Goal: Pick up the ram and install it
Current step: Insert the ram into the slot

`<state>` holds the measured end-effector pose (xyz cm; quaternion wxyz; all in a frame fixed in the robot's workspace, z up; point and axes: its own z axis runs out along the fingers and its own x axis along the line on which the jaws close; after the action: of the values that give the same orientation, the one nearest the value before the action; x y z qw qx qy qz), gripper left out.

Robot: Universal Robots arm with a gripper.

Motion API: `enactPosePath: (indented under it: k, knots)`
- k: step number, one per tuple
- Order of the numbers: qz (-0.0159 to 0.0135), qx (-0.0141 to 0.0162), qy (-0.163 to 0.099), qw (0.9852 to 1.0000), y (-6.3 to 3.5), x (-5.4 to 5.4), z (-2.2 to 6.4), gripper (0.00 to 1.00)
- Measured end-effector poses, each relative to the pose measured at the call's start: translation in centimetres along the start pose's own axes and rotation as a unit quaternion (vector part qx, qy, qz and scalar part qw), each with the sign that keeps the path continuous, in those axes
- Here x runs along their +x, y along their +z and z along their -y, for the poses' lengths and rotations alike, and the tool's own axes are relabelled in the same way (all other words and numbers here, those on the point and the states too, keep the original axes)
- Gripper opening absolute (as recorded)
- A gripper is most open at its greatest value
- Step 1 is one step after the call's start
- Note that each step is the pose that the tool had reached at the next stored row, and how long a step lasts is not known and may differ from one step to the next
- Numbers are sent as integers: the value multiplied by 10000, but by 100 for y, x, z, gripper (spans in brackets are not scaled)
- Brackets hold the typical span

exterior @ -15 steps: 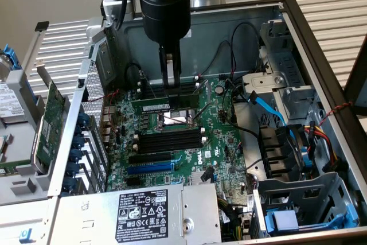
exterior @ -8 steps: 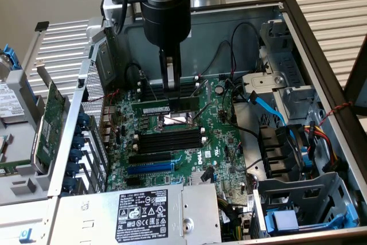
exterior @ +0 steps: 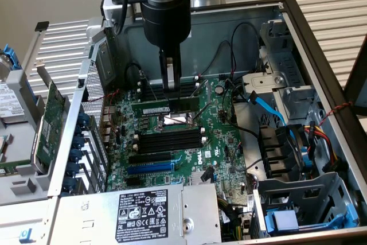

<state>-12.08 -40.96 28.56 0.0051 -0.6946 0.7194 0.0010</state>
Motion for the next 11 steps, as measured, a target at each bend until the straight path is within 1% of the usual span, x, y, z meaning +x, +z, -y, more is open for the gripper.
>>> enactPosePath:
  k: [3, 9, 11]
  knots:
    - [-3, -7, 0, 10000, 24, 0, -1, 13]
    - [-7, -42, 1, 10000, 88, 1, -1, 13]
    - [-9, -46, 1, 10000, 99, 1, 0, 13]
